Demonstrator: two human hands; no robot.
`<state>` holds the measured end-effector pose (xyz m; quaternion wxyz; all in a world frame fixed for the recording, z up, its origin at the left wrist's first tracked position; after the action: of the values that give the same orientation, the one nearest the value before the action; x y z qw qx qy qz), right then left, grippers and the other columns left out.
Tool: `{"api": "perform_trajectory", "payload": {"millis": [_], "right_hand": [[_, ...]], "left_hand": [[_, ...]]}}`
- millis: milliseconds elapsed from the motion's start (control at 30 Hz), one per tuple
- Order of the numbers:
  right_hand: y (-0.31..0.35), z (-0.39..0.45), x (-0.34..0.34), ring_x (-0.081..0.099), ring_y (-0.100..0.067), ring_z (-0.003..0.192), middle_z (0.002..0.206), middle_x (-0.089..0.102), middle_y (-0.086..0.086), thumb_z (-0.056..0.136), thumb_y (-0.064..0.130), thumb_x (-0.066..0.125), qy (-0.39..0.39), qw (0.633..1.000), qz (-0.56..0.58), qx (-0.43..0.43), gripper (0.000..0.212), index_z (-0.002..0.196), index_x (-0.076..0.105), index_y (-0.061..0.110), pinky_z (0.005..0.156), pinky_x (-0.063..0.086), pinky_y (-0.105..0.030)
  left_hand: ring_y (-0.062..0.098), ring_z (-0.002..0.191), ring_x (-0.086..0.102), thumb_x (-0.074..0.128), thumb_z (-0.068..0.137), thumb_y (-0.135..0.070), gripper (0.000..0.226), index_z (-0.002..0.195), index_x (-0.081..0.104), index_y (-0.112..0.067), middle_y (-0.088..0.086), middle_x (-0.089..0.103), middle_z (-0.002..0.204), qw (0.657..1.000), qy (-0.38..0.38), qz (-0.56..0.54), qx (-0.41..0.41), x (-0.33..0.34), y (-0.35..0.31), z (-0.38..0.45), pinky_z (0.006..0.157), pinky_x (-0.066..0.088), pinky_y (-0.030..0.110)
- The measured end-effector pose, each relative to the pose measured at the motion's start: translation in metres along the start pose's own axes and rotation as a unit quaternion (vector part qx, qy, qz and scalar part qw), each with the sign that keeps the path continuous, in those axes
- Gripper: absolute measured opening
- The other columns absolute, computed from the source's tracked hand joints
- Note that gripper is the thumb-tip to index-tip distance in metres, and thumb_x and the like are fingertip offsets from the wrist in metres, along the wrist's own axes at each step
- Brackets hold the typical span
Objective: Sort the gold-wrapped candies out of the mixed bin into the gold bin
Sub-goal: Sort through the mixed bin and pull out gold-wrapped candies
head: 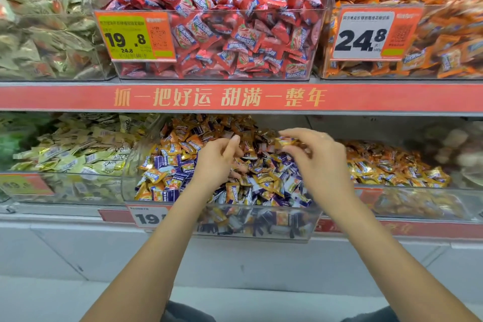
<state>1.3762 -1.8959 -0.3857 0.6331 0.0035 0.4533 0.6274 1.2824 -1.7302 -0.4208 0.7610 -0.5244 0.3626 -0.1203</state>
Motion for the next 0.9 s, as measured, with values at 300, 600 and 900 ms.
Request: {"api": "perform_trajectory", "payload": {"millis": [300, 600, 900], "right_hand": [[-0.098, 0.008, -0.041, 0.053, -0.037, 0.117, 0.132, 0.054, -0.022, 0.09, 0.01, 0.062, 0.069, 0.964, -0.191, 0.174, 0.031, 0.121, 0.064, 0.011, 0.101, 0.04, -0.041], [-0.08, 0.006, -0.029, 0.048, -0.022, 0.124, 0.126, 0.06, -0.005, 0.092, 0.01, 0.055, 0.061, 0.981, -0.147, 0.108, 0.023, 0.11, 0.066, 0.018, 0.099, 0.038, -0.032], [-0.067, -0.002, -0.035, 0.053, -0.013, 0.105, 0.119, 0.063, 0.0, 0.094, 0.008, 0.053, 0.074, 0.989, -0.076, 0.099, 0.025, 0.113, 0.065, 0.019, 0.076, 0.027, -0.012]], "left_hand": [[0.016, 0.102, 0.057, 0.07, 0.085, -0.022, 0.009, 0.094, 0.07, -0.023, -0.005, 0.068, 0.102, 0.939, 0.032, 0.307, 0.15, 0.0, 0.006, 0.007, 0.091, 0.047, 0.041], [0.018, 0.097, 0.047, 0.07, 0.082, -0.039, 0.041, 0.12, 0.066, -0.024, 0.0, 0.066, 0.098, 0.854, 0.263, 0.402, 0.2, 0.054, -0.011, -0.006, 0.083, 0.048, 0.039], [0.014, 0.083, 0.065, 0.054, 0.09, -0.011, 0.026, 0.106, 0.073, -0.018, -0.001, 0.073, 0.096, 0.882, 0.185, 0.379, 0.209, 0.068, -0.021, -0.006, 0.073, 0.05, 0.024]]}}
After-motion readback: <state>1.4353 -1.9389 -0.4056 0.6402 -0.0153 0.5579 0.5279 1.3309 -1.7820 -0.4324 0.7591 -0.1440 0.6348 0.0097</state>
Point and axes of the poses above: each hand's wrist, its own z-axis towards the middle knuckle, its own x-axis out of the palm, y = z × x, the point moved 4 cm from there along z, towards the middle knuckle
